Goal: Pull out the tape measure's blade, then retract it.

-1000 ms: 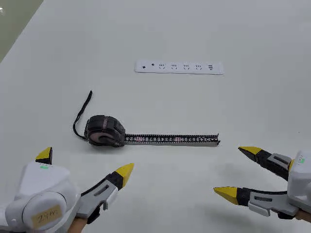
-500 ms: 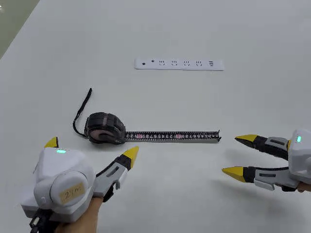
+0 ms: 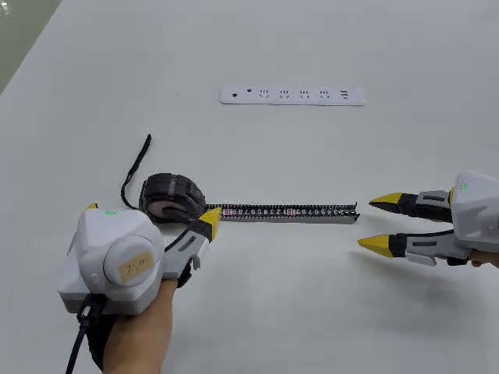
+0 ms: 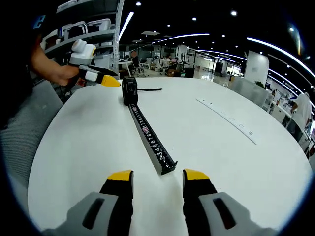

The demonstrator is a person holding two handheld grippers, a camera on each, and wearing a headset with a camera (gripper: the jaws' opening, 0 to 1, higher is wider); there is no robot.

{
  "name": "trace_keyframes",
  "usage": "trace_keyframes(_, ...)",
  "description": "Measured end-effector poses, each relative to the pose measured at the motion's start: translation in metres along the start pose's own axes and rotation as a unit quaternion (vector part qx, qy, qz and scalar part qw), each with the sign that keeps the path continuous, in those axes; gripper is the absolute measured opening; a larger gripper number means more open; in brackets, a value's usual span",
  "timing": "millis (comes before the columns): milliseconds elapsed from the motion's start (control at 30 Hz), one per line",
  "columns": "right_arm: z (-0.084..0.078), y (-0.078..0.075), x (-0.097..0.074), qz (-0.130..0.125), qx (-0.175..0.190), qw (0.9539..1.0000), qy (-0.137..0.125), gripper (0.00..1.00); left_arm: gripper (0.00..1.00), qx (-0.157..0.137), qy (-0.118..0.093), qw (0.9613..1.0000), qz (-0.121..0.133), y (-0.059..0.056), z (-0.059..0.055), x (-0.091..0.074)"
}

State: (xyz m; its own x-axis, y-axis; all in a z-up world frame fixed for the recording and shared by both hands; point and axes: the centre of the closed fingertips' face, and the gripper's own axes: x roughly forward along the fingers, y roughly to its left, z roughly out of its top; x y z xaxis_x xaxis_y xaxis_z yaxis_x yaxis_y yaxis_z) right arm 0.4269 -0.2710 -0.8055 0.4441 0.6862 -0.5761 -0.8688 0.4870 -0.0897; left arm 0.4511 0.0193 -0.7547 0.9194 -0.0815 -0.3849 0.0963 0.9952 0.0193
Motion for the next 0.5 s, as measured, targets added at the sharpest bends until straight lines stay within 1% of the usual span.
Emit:
trace_keyframes(100, 0.001, -0.003, 0.003, 0.004, -0.002, 1.0, -0.001, 0.38, 0.96, -0.001, -0.001, 1.0, 0.005, 0.001, 0.001, 0.002)
trace_keyframes(133, 0.002, -0.009, 0.013, 0.022, -0.016, 0.9996, 0.007, 0.38, 0.95, -0.012, 0.008, 0.9998, 0.013, 0.001, -0.005, 0.013)
trace_keyframes(167, 0.003, -0.01, 0.015, 0.026, -0.018, 0.9995, 0.008, 0.37, 0.95, -0.012, 0.009, 0.9998, 0.015, 0.001, -0.006, 0.014)
trace_keyframes(367, 0.002, -0.012, 0.022, 0.037, -0.023, 0.999, 0.012, 0.3, 0.94, -0.014, 0.013, 0.9996, 0.02, -0.001, -0.009, 0.021)
trace_keyframes(500, 0.002, -0.015, 0.025, 0.039, -0.028, 0.9987, 0.015, 0.28, 0.93, -0.02, 0.017, 0.9993, 0.025, -0.001, -0.011, 0.027)
